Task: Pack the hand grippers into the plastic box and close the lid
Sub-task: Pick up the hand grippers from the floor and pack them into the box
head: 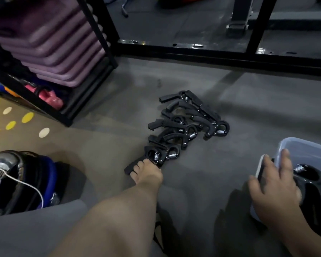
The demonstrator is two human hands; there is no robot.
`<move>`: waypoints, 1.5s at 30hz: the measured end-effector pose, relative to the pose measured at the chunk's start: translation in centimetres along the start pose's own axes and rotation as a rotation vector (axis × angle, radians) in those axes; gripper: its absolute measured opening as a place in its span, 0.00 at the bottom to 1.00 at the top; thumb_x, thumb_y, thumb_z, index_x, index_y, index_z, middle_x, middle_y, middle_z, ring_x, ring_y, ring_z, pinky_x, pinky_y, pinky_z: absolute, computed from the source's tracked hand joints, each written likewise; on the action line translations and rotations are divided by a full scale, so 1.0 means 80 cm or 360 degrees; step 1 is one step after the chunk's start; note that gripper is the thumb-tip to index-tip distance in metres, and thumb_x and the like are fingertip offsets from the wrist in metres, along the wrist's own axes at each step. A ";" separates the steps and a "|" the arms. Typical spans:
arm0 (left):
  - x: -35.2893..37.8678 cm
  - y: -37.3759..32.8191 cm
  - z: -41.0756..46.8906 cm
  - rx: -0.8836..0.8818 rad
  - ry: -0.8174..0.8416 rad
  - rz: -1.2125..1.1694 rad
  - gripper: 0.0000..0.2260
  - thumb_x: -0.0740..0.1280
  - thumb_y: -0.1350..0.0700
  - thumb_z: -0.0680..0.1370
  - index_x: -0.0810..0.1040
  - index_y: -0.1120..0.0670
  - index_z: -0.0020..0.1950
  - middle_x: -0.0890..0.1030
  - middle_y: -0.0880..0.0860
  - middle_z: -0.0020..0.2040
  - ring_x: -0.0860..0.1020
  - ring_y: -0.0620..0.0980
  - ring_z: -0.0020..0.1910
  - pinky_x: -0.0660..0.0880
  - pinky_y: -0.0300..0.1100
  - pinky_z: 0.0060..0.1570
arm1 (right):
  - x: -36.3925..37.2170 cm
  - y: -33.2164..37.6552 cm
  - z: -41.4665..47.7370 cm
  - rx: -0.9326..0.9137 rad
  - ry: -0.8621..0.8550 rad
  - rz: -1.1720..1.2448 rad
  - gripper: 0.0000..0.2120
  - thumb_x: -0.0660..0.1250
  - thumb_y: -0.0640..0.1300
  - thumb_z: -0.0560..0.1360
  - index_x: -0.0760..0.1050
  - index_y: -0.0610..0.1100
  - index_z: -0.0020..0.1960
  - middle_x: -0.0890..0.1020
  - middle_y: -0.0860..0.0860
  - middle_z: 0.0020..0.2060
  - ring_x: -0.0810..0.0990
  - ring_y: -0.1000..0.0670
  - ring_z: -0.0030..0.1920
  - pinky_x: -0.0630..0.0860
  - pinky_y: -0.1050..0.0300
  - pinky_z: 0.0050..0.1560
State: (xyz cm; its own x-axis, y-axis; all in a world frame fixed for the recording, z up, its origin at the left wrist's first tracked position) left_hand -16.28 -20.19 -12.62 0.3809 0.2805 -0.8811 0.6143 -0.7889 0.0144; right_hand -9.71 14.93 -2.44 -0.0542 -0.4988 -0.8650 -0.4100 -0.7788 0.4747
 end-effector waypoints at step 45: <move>-0.023 -0.251 -0.371 0.1801 0.0196 -0.0301 0.20 0.58 0.57 0.79 0.70 0.52 0.72 0.64 0.51 0.77 0.58 0.48 0.77 0.53 0.36 0.72 | -0.170 -0.243 -0.021 0.0762 -0.0091 0.0960 0.08 0.58 0.38 0.76 0.73 0.39 0.41 0.76 0.43 0.37 0.73 0.45 0.38 0.69 0.54 0.42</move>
State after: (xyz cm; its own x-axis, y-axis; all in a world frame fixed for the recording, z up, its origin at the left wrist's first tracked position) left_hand -8.79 11.34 2.74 0.4516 0.4491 -0.7710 -0.2786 -0.7499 -0.6000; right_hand 0.51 36.21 0.39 -0.4350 -0.7541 -0.4919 -0.6431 -0.1222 0.7560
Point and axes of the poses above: each hand's wrist, its own z-axis towards the middle knuckle, its own x-axis out of the palm, y = z × x, the point moved 7 cm from there along z, towards the middle knuckle
